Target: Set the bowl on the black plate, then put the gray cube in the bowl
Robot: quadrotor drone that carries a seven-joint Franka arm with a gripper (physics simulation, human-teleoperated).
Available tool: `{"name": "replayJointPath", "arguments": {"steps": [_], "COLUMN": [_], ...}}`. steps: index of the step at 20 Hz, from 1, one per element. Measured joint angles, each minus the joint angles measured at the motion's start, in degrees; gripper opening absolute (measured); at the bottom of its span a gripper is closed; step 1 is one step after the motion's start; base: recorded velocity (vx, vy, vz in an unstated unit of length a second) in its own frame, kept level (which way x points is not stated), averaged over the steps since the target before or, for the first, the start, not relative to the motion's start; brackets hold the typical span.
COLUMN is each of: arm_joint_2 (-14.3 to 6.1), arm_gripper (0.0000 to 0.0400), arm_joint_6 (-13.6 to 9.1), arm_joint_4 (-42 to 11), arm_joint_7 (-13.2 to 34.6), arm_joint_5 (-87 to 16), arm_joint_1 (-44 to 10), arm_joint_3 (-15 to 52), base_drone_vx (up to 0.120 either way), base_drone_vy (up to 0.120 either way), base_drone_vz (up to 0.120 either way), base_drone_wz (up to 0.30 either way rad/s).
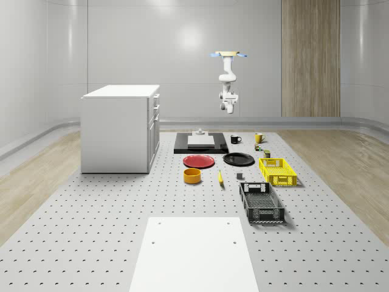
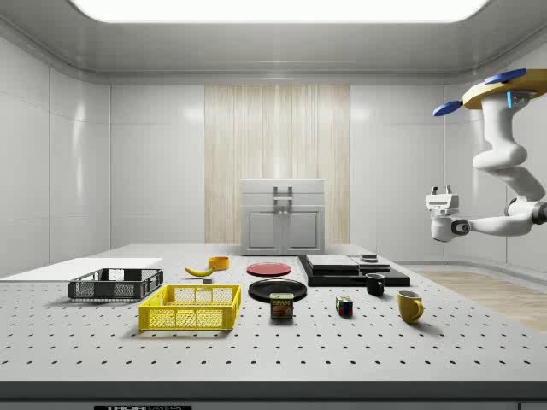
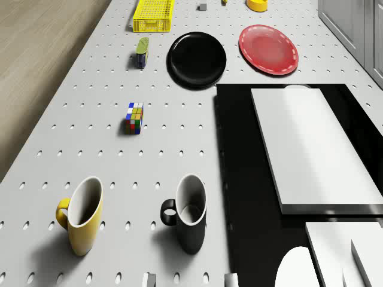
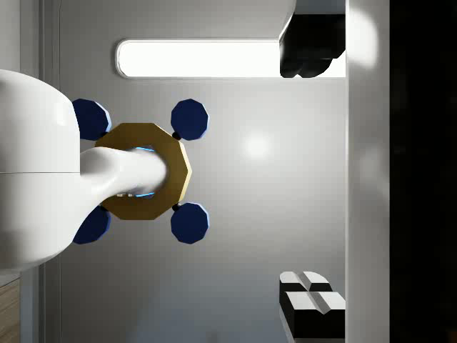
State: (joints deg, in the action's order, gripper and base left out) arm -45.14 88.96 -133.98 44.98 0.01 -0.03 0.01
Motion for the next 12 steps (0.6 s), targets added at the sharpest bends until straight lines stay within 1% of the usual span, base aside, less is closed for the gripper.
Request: {"name": "replayJointPath", "arguments": {"steps": [2, 5, 10, 11, 12], "arm_joint_2": [0.2, 1.1, 3.1, 3.4, 3.7], "arm_gripper": [0.04, 0.04, 0.04, 0.04, 0.04], "arm_joint_6": [-2.1, -4.8, -8.3, -8.8, -9.3], "arm_joint_4": [2.4, 6.1, 11.8, 12.7, 13.5], "arm_joint_7": [0.0, -0.1, -0.1, -0.1, -0.1], "arm_joint_5": [0.0, 0.0, 0.1, 0.1, 0.1], "arm_joint_1": [-0.1, -0.1, -0.2, -0.2, -0.3], "arm_joint_3": [0.0, 0.1, 0.1, 0.1, 0.1], "base_drone_vx": [0.0, 0.0, 0.0, 0.12, 0.12], "base_drone_vy": [0.0, 0.0, 0.0, -0.04, -0.12], "base_drone_vz": [0.0, 0.0, 0.0, 0.0, 0.0], "base_drone_wz": [0.0, 0.0, 0.0, 0.0, 0.0]}}
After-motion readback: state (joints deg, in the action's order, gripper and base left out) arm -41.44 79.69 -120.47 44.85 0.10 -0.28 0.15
